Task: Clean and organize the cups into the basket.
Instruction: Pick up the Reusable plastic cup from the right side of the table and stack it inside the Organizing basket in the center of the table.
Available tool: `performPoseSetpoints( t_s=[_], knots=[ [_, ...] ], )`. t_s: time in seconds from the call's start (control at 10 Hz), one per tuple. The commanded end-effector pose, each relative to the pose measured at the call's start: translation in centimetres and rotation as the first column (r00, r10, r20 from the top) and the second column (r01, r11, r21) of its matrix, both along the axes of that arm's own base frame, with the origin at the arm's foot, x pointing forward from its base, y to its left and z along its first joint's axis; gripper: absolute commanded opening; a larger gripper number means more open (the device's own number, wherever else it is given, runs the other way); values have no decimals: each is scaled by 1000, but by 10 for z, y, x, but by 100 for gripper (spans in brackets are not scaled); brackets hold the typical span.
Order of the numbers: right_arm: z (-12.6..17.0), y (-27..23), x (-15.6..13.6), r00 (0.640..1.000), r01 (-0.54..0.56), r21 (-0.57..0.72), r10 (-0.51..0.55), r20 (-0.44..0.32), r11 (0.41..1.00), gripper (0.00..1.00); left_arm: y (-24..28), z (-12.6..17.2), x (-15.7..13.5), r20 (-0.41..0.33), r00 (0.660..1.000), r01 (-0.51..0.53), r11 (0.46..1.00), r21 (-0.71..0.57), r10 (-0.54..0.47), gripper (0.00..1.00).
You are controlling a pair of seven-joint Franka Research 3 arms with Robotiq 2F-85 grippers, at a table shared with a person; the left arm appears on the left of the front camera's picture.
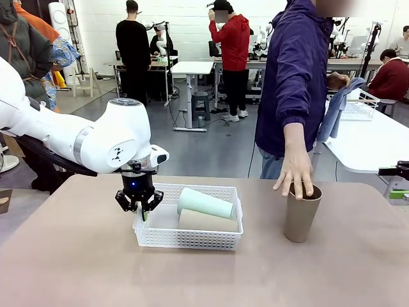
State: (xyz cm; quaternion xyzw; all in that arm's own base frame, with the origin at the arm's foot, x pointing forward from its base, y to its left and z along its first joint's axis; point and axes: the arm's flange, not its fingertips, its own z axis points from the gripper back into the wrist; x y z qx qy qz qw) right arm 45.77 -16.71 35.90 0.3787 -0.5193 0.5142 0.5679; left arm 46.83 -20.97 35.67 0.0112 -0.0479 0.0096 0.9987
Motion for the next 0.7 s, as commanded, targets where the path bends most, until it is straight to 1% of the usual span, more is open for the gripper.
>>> performPoseSetpoints(
  t_s=[0.0,0.1,0.3,0.4,0.6],
  knots=[
    [0,0,0,1000,0,0,0,0,1000,100,0,1,0,3,1000,8,1000,3,-8,0],
    [-17,-3,2,999,14,-21,-15,-51,1000,100,0,1,0,3,1000,8,1000,3,-8,0],
    [-57,13,21,984,5,-74,-18,-176,997,100,0,1,0,3,1000,8,1000,3,-8,0],
    [-70,28,28,978,5,-108,-28,-206,994,100,0,1,0,3,1000,8,1000,3,-8,0],
    [-92,63,36,967,-40,-169,-4,-254,985,100,0,1,0,3,1000,8,1000,3,-8,0]
  ],
)
